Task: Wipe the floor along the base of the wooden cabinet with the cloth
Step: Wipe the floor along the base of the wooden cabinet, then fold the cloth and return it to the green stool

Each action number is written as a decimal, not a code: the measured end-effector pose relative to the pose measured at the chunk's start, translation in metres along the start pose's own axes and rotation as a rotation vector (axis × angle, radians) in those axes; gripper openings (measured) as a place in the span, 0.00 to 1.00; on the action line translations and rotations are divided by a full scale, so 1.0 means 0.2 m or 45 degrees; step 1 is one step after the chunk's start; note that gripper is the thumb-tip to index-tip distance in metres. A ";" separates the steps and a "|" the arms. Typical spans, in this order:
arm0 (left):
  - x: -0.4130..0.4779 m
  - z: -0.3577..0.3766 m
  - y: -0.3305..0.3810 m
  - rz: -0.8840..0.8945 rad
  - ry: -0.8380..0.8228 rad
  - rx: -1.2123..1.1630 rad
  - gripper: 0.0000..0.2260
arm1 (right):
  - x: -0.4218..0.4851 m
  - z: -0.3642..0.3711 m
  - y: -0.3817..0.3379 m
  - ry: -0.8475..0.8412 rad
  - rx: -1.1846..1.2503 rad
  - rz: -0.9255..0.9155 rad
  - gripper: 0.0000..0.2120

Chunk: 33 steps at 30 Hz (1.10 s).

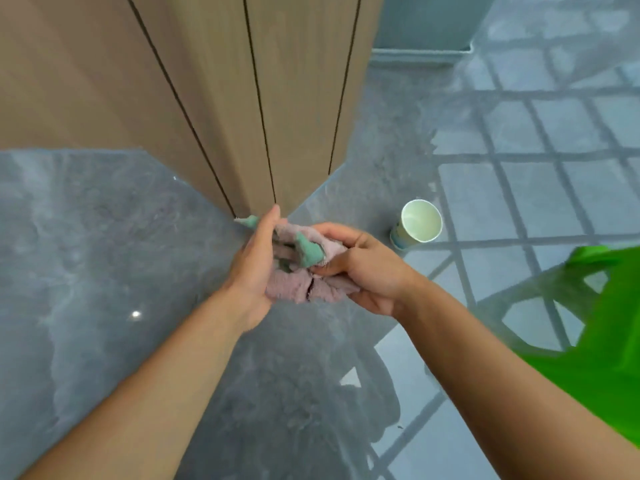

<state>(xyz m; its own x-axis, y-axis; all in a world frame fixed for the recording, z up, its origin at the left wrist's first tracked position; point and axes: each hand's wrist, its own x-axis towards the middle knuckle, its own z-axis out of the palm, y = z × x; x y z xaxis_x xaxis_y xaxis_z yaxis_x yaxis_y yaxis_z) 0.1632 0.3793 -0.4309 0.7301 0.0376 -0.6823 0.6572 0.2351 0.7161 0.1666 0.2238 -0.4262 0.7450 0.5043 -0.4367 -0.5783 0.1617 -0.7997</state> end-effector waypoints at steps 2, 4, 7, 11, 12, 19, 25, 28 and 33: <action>-0.06 0.06 0.04 -0.255 -0.475 0.086 0.28 | -0.16 -0.01 -0.05 0.053 -0.075 -0.004 0.26; -0.12 0.16 0.05 -0.426 -0.739 0.219 0.23 | -0.31 -0.03 -0.09 0.219 -0.243 0.046 0.23; -0.22 0.39 0.03 -0.617 -0.946 0.445 0.19 | -0.53 -0.06 -0.14 0.452 -0.370 0.110 0.19; -0.31 0.71 -0.04 -0.672 -1.183 0.655 0.24 | -0.81 -0.19 -0.17 0.654 -0.424 0.199 0.19; -0.33 0.79 -0.08 -0.684 -1.199 0.630 0.25 | -0.87 -0.23 -0.16 0.734 -0.416 0.212 0.24; -0.81 1.13 -0.27 -0.791 -1.014 0.753 0.14 | -1.47 -0.19 -0.12 1.145 -0.384 0.126 0.12; -1.48 1.41 0.15 -0.602 -0.927 0.573 0.06 | -2.16 0.09 -0.59 1.371 -0.593 0.079 0.21; -1.80 1.64 0.45 -0.395 -1.018 0.587 0.11 | -2.48 0.17 -0.97 1.534 -0.772 0.018 0.21; -2.16 2.09 0.73 -0.018 -1.022 0.687 0.12 | -2.85 0.08 -1.39 1.720 -0.934 -0.152 0.21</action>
<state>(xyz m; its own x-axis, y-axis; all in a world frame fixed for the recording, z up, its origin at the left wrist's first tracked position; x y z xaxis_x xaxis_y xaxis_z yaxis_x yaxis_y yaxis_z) 0.0220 -0.0084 0.0302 0.5004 -0.6840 -0.5309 0.5179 -0.2549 0.8166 -0.1024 -0.0950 0.0511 0.7435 -0.6652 -0.0691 -0.5115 -0.4990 -0.6996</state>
